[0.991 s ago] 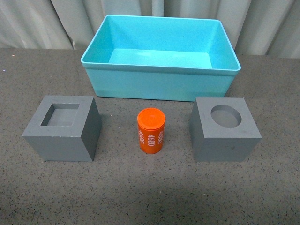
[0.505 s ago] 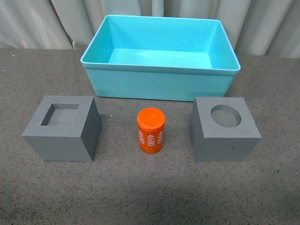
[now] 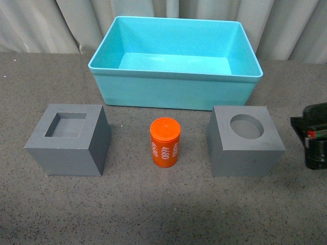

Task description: Place gray and orange parts in blue box

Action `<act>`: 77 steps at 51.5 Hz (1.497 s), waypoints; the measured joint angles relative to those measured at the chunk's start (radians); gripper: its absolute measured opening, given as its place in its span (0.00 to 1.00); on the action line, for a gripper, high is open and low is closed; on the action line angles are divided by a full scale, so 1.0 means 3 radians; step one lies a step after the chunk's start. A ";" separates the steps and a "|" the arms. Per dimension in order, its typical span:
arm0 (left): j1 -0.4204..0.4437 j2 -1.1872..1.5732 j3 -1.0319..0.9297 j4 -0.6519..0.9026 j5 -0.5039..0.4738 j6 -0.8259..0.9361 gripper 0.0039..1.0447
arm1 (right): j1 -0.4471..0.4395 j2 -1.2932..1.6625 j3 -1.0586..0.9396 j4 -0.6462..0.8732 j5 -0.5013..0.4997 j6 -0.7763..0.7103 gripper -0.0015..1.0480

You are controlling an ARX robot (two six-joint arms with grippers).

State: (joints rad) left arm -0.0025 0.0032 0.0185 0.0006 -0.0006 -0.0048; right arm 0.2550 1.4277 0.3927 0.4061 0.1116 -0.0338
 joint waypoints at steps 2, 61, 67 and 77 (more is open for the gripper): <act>0.0000 0.0000 0.0000 0.0000 0.0000 0.0000 0.94 | 0.0018 0.0183 0.0109 -0.0020 -0.0023 0.0069 0.91; 0.0000 0.0000 0.0000 0.0000 0.0000 0.0000 0.94 | 0.0116 0.0895 0.0799 -0.0665 -0.0146 0.0909 0.17; 0.0000 0.0000 0.0000 0.0000 0.0000 0.0000 0.94 | 0.0071 0.0418 0.0710 -0.0711 -0.0181 0.0885 0.17; 0.0000 0.0000 0.0000 0.0000 0.0000 0.0000 0.94 | 0.0064 -0.0037 0.0867 -0.0594 -0.0254 0.0809 0.17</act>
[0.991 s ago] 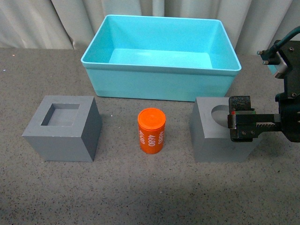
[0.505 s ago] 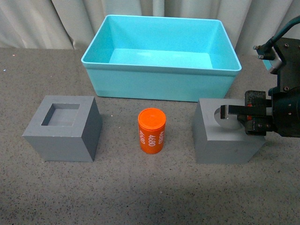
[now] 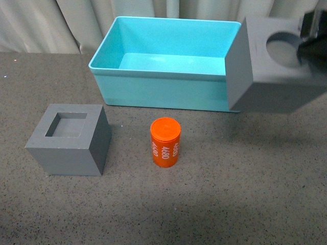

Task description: Place gray and orange parts in blue box

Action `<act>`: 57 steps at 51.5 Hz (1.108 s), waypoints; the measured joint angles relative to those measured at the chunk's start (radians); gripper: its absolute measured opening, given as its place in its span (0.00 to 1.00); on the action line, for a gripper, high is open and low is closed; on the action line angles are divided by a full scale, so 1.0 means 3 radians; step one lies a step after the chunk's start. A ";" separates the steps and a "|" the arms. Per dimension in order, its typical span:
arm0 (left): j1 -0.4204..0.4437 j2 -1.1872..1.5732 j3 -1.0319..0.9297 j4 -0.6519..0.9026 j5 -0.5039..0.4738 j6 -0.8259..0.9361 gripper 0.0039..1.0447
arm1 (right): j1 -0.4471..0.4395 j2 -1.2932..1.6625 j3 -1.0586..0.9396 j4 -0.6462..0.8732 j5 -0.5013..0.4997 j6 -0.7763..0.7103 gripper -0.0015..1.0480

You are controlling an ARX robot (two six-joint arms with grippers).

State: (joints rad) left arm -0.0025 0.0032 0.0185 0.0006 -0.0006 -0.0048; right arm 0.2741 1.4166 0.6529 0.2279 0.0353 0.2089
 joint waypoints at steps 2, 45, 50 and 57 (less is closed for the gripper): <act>0.0000 0.0000 0.0000 0.0000 0.0000 0.0000 0.94 | 0.0003 0.0039 0.0078 0.0032 0.0000 -0.0019 0.17; 0.0000 0.0000 0.0000 0.0000 0.0000 0.0000 0.94 | -0.0055 0.2410 0.2383 -0.0518 -0.0078 0.0020 0.17; 0.0000 0.0000 0.0000 0.0000 0.0001 0.0000 0.94 | -0.0055 0.2457 0.2439 -0.0529 -0.0047 -0.0041 0.17; 0.0000 0.0000 0.0000 0.0000 0.0000 0.0000 0.94 | -0.0064 0.2369 0.2350 -0.0375 -0.0083 -0.0078 0.45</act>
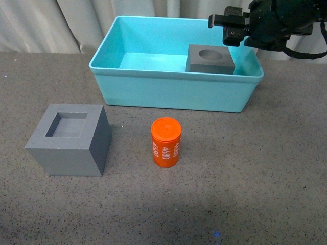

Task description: Place gray and orange parts in blue box

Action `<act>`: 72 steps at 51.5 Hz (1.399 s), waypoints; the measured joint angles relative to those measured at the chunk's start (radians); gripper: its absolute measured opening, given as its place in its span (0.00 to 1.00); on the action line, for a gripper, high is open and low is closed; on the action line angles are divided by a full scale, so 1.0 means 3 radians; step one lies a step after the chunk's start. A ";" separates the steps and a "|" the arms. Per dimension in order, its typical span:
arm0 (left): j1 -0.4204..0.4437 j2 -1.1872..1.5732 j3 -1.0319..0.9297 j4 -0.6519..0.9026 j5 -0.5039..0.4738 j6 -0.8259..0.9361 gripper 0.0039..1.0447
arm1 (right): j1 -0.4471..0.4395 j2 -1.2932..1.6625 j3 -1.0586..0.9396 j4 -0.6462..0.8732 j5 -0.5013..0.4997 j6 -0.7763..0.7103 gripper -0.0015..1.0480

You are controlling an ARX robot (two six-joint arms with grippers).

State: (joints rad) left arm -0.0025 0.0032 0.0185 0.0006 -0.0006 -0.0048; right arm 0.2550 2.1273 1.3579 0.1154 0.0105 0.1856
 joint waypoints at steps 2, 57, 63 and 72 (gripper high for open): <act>0.0000 0.0000 0.0000 0.0000 0.0000 0.0000 0.94 | -0.0001 -0.0094 -0.0122 0.0113 0.0006 -0.0025 0.51; 0.0144 0.2667 0.0736 0.0596 -0.0168 -0.0712 0.94 | -0.0004 -0.2965 -0.3190 0.0922 0.0207 0.0131 0.91; 0.0158 0.3320 0.0965 0.0959 -0.0153 -0.0716 0.94 | -0.0004 -0.2965 -0.3190 0.0922 0.0209 0.0132 0.91; 0.0114 0.4153 0.1358 0.1100 -0.0078 -0.0698 0.94 | -0.0003 -0.2965 -0.3190 0.0922 0.0209 0.0131 0.91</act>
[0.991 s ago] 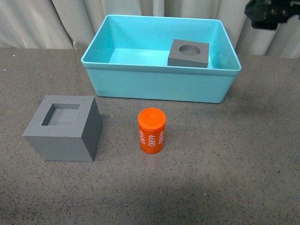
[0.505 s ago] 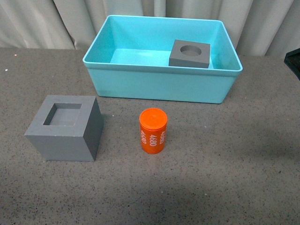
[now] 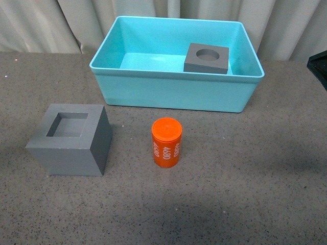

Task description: Place gray and orange parts in blue box

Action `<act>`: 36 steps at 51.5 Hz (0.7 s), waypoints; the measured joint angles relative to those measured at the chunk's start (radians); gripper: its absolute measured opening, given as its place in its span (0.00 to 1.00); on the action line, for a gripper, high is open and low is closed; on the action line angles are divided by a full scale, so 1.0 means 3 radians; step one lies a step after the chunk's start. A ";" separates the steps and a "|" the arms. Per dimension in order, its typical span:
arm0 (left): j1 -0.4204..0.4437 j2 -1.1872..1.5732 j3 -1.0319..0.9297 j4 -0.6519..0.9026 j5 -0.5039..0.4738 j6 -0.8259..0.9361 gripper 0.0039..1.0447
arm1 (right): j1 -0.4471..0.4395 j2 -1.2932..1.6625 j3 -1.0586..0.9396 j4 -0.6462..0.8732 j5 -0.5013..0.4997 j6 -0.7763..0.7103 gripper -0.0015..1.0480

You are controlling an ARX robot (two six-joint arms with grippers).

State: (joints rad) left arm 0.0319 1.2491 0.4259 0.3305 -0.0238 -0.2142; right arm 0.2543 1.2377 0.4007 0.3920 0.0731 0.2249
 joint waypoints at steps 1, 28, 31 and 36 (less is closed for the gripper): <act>-0.0014 0.0084 0.0051 -0.0018 0.0024 0.0003 0.94 | 0.0000 0.0000 0.0000 0.0000 0.0000 0.0000 0.91; -0.0309 0.1253 0.0684 -0.0454 0.0186 0.0132 0.94 | 0.0000 0.0000 0.0000 0.0000 0.0000 0.0000 0.91; -0.0332 0.1298 0.0703 -0.0459 0.0186 0.0135 0.94 | 0.0000 0.0000 0.0000 0.0000 -0.0001 0.0000 0.91; -0.0373 0.1392 0.0745 -0.0476 0.0187 0.0139 0.94 | -0.0001 0.0000 0.0000 0.0000 0.0000 0.0001 0.91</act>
State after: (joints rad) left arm -0.0799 1.6669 0.6495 0.1879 0.0322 -0.1726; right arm 0.2539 1.2377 0.4007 0.3920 0.0731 0.2253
